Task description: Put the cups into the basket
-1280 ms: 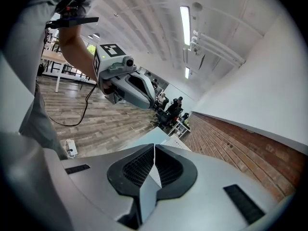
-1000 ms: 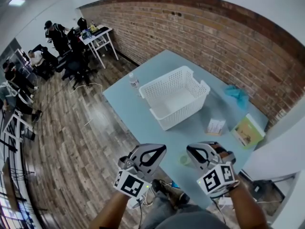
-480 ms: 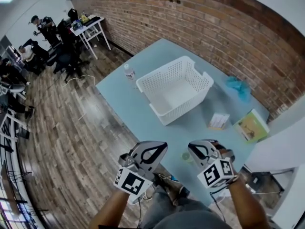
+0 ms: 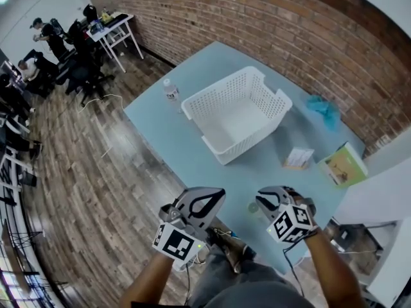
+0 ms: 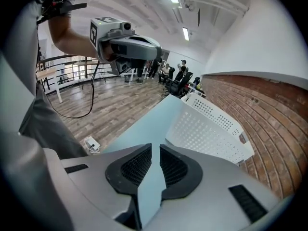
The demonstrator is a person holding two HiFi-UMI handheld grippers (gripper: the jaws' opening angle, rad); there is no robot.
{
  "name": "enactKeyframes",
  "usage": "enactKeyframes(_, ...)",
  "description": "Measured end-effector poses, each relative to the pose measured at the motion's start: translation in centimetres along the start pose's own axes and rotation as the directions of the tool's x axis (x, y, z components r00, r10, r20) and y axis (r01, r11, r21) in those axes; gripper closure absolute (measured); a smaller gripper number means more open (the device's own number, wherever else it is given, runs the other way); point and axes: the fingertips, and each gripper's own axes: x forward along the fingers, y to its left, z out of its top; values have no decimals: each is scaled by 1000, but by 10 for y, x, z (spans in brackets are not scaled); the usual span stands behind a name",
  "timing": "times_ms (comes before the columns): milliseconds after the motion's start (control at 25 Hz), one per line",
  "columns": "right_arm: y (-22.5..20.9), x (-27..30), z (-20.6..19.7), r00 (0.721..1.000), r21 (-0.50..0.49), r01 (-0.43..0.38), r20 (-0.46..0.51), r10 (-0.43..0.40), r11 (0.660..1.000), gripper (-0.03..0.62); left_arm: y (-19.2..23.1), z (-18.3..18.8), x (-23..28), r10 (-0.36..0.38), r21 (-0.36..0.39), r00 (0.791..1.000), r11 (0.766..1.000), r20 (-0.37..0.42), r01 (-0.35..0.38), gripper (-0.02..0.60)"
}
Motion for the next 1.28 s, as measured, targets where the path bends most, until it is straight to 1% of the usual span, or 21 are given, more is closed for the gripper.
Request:
enactKeyframes(80, 4, 9, -9, 999, 12, -35, -35, 35, 999, 525, 3, -5, 0, -3, -5, 1000, 1000, -5, 3, 583)
enactKeyframes(280, 15, 31, -34, 987, 41, -108, -111, 112, 993, 499, 8, -13, -2, -10, -16, 1000, 1000, -9, 10, 583)
enactKeyframes(440, 22, 44, -52, 966, 62, -171, -188, 180, 983, 477, 13, -19, -3, -13, -28, 1000, 1000, -12, 13, 583)
enactKeyframes(640, 29, 61, -71, 935, 72, -230, -260, 240, 971, 477, 18, -27, -2, -17, -39, 1000, 999, -15, 16, 583)
enactKeyframes(760, 31, 69, -80, 920, 81, -246, -294, 259, 966, 477, 21, -31, -1, -20, -46, 1000, 999, -16, 19, 583)
enactKeyframes(920, 30, 78, -91, 908, 91, -239, -330, 256, 967, 477, 26, -35, 2, -25, -57, 1000, 998, -13, 24, 583)
enactKeyframes(1080, 31, 84, -95, 897, 111, -242, -352, 266, 964, 484, 33, -36, 1, -29, -53, 1000, 998, -10, 28, 583)
enactKeyframes(1120, 30, 85, -95, 899, 110, -239, -351, 263, 965, 507, 34, -38, 1, -27, -57, 1000, 998, -9, 27, 583)
enactKeyframes(1160, 29, 87, -95, 901, 112, -234, -348, 259, 966, 556, 35, -39, 1, -26, -65, 1000, 998, -5, 25, 583)
enactKeyframes(1280, 28, 89, -93, 901, 133, -238, -339, 270, 962, 562, 38, -43, 1, -24, -72, 1000, 997, -2, 24, 583)
